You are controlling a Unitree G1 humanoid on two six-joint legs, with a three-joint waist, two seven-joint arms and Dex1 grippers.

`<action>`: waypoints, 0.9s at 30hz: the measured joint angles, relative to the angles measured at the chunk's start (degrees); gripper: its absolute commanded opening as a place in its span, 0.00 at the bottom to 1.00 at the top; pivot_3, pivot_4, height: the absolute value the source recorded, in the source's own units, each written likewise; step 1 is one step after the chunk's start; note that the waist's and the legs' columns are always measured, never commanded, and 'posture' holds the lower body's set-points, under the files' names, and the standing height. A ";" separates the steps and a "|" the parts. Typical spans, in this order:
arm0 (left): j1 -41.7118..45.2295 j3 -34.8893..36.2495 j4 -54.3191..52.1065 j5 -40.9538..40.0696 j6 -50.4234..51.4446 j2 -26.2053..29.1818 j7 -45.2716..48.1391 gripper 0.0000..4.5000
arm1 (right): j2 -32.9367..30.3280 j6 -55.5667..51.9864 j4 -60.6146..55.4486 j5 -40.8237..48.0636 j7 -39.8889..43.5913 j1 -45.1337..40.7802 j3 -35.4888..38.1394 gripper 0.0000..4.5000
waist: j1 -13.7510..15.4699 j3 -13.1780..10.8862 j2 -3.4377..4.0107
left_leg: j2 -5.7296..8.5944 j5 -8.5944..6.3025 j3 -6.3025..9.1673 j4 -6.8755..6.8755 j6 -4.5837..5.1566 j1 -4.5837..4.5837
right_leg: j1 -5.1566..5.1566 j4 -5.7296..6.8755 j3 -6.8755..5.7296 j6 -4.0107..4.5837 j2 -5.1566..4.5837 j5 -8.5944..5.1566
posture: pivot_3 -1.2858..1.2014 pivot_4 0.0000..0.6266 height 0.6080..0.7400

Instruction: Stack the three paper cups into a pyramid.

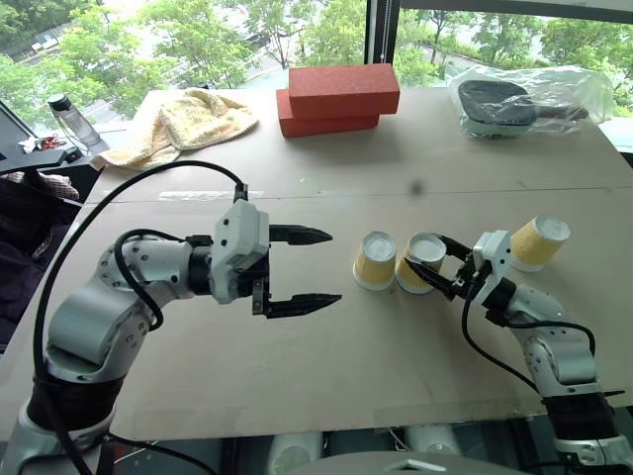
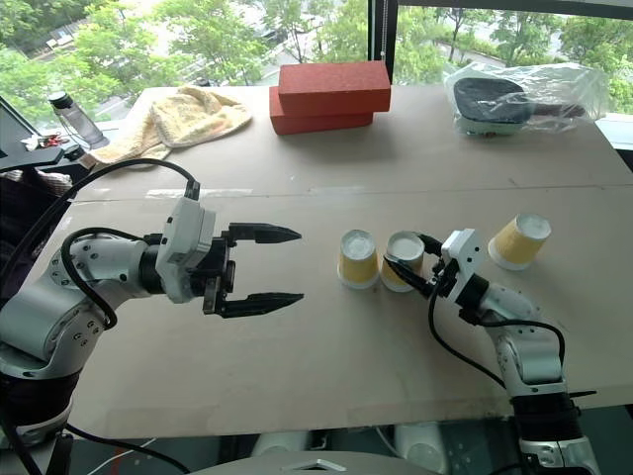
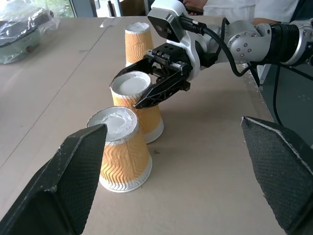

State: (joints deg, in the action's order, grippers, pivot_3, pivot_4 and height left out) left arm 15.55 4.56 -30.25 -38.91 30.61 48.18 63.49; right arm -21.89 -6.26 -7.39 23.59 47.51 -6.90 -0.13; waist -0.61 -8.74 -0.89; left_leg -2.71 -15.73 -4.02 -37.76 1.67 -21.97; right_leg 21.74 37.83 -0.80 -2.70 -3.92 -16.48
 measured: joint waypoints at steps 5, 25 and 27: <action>0.01 -0.03 -0.02 -0.20 0.04 -0.06 -0.14 1.00 | -2.25 1.61 0.01 0.58 3.02 0.26 1.06 0.98 | 0.03 0.00 0.00 | 0.00 -0.01 0.00 0.00 0.02 -0.01 | 0.00 -0.01 -0.01 0.00 0.00 0.00 | 0.52 0.24 0.93; 8.30 -10.42 0.78 -2.20 5.39 -11.94 -11.28 1.00 | -2.28 6.42 -3.65 0.85 -17.83 9.70 25.09 0.98 | -0.02 0.00 -0.03 | 0.19 0.05 0.01 -0.06 -0.09 0.05 | -0.06 0.06 0.10 -0.02 0.04 0.00 | 0.52 0.24 0.93; 8.24 -11.63 0.86 -0.65 5.23 -12.18 -11.64 1.00 | -2.26 6.40 -1.65 0.22 -18.71 9.71 25.11 0.98 | -0.11 0.01 -0.03 | 0.16 0.05 0.00 -0.06 -0.09 0.08 | -0.06 0.07 0.14 -0.02 0.08 0.00 | 0.52 0.24 0.93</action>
State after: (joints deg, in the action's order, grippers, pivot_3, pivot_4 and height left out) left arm 23.80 -7.07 -29.40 -39.55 35.84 36.00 51.85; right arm -24.15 0.14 -9.04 23.81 28.80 2.81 24.98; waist -0.72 -8.73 -0.92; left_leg -2.54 -15.68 -4.02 -37.81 1.58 -21.88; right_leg 21.68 37.90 -0.66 -2.71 -3.84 -16.48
